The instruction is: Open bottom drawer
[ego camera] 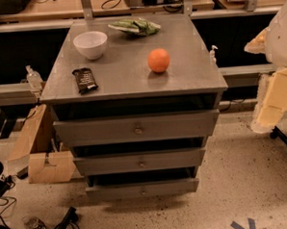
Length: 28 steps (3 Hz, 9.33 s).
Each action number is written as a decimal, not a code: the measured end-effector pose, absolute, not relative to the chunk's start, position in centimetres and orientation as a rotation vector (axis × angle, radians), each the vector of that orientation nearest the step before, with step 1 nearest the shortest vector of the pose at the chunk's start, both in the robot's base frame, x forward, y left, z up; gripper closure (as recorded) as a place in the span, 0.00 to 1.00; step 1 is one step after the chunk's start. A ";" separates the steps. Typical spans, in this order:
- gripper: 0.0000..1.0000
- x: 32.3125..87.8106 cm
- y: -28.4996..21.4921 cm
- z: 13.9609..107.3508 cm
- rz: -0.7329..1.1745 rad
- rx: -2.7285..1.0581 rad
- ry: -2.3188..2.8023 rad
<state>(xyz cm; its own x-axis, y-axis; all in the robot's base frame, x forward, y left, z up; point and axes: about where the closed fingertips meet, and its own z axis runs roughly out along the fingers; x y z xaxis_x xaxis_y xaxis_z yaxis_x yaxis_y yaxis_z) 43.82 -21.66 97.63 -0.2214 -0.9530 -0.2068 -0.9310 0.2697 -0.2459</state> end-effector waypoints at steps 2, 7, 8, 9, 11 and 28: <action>0.00 44.3 -21.7 95.6 -0.115 -1.686 2.239; 0.00 46.7 -24.2 72.1 -0.250 -1.659 2.056; 0.00 46.6 -24.2 72.1 -0.247 -1.660 2.058; 0.00 47.3 -23.7 68.5 -0.228 -1.659 2.061; 0.00 48.1 -22.6 55.4 -0.197 -1.679 2.029; 0.00 58.7 -11.3 19.5 -0.264 -2.071 2.041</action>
Offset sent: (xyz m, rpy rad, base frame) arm 0.0110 -0.0018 -0.0504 0.0118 -0.0243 -0.0566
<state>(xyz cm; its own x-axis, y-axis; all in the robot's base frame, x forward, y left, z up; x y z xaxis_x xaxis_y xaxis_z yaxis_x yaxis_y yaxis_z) 58.67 -11.28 19.50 0.0184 -0.9995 -0.0267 -0.9598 -0.0102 -0.2807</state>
